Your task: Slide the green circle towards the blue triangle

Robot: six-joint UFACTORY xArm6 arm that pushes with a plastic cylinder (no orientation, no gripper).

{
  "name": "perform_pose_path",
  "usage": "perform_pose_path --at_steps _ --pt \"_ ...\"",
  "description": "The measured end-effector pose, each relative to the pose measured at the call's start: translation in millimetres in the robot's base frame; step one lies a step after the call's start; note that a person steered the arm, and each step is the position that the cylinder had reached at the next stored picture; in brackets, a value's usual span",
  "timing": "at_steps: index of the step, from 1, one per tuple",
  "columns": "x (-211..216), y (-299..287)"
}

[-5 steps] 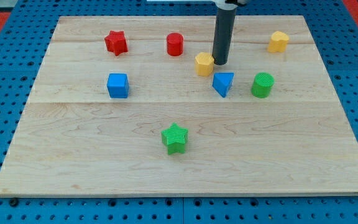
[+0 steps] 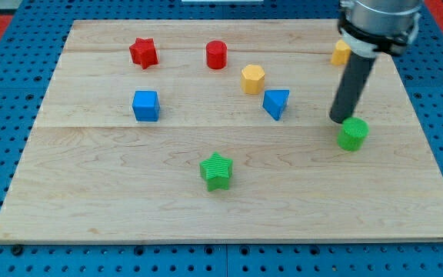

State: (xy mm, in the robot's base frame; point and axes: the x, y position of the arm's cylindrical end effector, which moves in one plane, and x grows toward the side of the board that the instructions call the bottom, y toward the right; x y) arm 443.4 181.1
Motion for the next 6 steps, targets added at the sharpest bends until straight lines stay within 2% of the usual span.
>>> perform_pose_path --at_steps 1,2,3,4,5,6 --pt "20 -6" --pt "20 -10" --pt "17 75" --pt "35 96" --pt "79 89" --pt "71 39"
